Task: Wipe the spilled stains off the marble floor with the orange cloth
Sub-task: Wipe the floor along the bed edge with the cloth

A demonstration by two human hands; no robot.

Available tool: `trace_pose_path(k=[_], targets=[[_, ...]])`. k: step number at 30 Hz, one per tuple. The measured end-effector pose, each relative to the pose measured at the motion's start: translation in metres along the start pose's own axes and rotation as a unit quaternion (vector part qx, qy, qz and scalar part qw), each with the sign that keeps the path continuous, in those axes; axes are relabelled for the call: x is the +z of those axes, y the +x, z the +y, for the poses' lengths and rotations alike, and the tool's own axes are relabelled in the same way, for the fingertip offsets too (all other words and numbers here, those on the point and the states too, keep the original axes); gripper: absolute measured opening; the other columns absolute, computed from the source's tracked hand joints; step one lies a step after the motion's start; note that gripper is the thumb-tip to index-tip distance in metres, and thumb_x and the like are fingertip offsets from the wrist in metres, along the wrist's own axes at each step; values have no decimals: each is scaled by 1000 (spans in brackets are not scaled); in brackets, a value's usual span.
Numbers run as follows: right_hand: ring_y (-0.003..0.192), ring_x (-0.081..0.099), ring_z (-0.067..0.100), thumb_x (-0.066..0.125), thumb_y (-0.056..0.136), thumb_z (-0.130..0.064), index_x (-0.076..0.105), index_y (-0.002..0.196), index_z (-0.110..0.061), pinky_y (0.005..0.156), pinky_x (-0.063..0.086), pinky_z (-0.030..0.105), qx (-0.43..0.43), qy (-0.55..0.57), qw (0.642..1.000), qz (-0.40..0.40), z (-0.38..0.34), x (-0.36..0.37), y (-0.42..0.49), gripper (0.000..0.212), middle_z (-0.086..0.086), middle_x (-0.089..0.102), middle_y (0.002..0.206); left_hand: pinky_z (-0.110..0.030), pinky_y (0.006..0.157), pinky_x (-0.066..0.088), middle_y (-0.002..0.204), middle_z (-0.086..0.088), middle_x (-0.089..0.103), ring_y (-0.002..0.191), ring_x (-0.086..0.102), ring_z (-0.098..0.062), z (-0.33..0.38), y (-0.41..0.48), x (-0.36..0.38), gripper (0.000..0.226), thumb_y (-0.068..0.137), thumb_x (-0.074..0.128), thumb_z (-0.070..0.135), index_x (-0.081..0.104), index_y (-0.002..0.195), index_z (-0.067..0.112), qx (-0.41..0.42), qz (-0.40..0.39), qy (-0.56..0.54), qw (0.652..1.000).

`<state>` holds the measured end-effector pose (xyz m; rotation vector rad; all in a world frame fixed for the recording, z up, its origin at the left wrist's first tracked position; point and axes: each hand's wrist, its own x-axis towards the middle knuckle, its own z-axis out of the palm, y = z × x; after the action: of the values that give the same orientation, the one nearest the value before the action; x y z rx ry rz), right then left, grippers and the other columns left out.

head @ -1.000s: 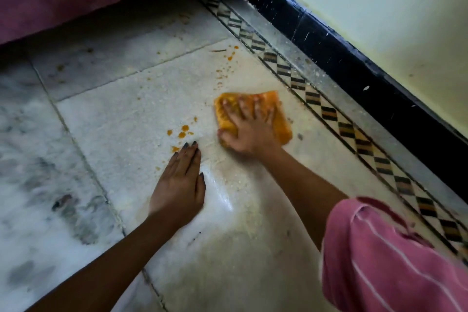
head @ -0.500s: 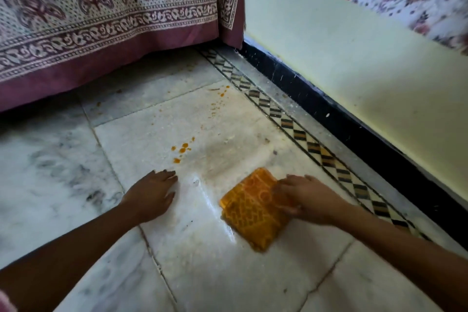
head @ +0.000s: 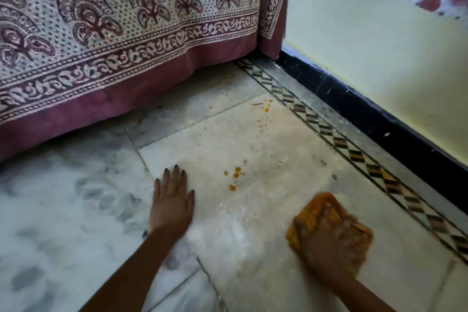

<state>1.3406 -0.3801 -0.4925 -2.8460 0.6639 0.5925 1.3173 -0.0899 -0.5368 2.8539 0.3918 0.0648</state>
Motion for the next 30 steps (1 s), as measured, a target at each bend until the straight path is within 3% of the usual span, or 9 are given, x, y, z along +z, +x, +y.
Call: trace_pose_path(k=[4,7,12,15,19,22,26,28,30], targets=[[140,-1,47,27,90,-62,-2,149,-23,111,3,61,-68,4,995,67,-81,3,32,77,21,-8,155,-43,113,15,145,-18,37,135,31,-35,1,-2,8,61,90,23,36,44,134,-1,-5,15,5,1000],[135,23,50,34,86,-56,23,147,-28,107,19,66,-266,-38,954,132,-145,34,5,68,21,21,153,-38,112,10,147,-13,35,137,27,-29,-4,0,7,58,92,24,35,44,136,2,-9,27,-8,1000],[138,24,42,35,83,-63,40,139,-36,98,39,56,-527,-90,839,99,-22,54,-45,62,10,37,148,-33,113,10,146,-10,38,137,29,-24,-7,0,5,54,92,25,31,46,135,6,-14,43,-49,998],[140,19,40,29,83,-67,30,143,-39,96,37,59,-440,-118,881,131,-2,30,30,66,11,35,149,-33,113,7,146,-12,37,137,28,-26,-6,0,9,54,92,25,29,43,135,3,-16,37,-37,998],[142,7,40,20,80,-69,4,147,-39,112,10,58,-274,-75,944,168,-157,15,71,75,10,12,157,-34,114,10,144,-12,40,136,30,-26,-4,1,6,53,91,26,29,47,133,4,-20,63,-64,996],[142,10,40,32,76,-65,19,146,-40,110,13,57,-435,-39,886,153,-196,46,13,76,5,14,157,-42,112,20,141,-17,43,132,36,-33,-10,20,-1,54,89,27,27,48,132,1,-55,98,-81,990],[139,24,38,49,76,-62,37,140,-37,103,32,60,-596,-99,787,122,-56,43,9,71,7,36,149,-49,112,18,146,-22,33,137,25,-40,-43,65,-9,49,91,35,13,40,135,-5,-107,109,-75,985],[138,25,40,40,82,-61,41,140,-30,99,34,61,-541,-115,819,152,-23,18,64,66,9,38,147,-46,115,14,149,-21,28,139,20,-37,-46,75,-7,48,93,38,8,34,139,-5,-128,98,-87,983],[140,20,41,25,79,-69,28,146,-30,103,31,60,-380,-104,903,170,-65,-7,109,77,10,27,153,-41,115,12,150,-20,25,140,18,-34,-41,76,-1,51,92,30,11,30,140,-5,-141,100,-78,982]])
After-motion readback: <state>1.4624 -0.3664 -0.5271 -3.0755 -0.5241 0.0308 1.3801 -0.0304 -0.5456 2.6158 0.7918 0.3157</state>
